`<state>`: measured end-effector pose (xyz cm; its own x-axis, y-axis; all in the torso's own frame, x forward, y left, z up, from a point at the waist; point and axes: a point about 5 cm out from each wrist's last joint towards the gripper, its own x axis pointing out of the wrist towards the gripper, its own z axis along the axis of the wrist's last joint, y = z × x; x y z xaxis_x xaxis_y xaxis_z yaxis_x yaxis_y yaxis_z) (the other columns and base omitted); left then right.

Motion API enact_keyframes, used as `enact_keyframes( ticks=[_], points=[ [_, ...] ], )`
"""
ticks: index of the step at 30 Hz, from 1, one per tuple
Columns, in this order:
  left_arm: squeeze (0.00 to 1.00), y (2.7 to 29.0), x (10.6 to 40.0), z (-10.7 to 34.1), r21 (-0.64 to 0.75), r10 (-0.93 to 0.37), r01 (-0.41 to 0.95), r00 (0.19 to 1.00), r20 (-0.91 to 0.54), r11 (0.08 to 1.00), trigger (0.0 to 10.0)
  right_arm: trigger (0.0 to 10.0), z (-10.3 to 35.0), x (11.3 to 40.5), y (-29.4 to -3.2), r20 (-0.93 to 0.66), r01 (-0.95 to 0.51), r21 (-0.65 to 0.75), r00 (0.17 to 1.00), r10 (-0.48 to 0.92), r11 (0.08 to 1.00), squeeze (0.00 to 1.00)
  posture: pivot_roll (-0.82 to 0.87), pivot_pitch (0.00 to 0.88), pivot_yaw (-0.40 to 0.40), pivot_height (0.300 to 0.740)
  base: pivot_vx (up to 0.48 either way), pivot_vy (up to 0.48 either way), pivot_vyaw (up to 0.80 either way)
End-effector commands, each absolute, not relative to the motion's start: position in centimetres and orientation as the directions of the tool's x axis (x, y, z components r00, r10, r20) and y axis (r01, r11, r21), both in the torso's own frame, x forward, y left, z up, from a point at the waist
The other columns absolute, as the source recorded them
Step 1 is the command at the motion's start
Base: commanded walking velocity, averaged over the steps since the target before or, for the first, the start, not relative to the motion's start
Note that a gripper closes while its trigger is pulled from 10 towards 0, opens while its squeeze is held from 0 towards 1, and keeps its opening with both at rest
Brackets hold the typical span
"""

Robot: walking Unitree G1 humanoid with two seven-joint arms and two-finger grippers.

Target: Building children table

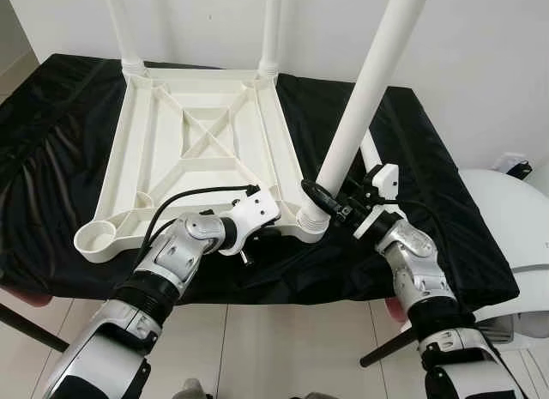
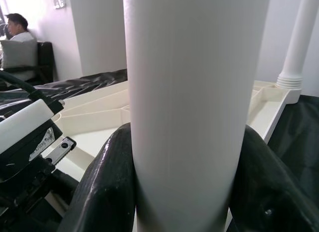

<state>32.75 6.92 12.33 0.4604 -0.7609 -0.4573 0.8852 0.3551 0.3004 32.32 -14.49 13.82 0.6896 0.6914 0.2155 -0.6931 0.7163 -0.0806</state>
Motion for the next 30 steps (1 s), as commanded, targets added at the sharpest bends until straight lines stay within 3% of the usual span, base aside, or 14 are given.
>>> enact_keyframes(
  ticks=[1,30],
  points=[
    [0.0,5.7,32.4,13.9,0.343,-0.809,0.893,0.422,-0.41,0.292,10.0,10.0,8.3,30.9,-15.8,-0.023,-0.633,0.032,0.773,0.633,0.774,0.0,0.01,0.037,-0.03,0.74,0.0,0.0,0.0],
    [0.0,5.7,32.4,14.0,0.342,-0.81,0.893,0.421,-0.408,0.292,10.0,10.0,10.2,29.3,-13.9,0.141,-0.482,0.013,0.868,0.475,0.876,0.0,0.01,0.047,-0.034,0.74,0.0,0.0,0.0]
  ],
)
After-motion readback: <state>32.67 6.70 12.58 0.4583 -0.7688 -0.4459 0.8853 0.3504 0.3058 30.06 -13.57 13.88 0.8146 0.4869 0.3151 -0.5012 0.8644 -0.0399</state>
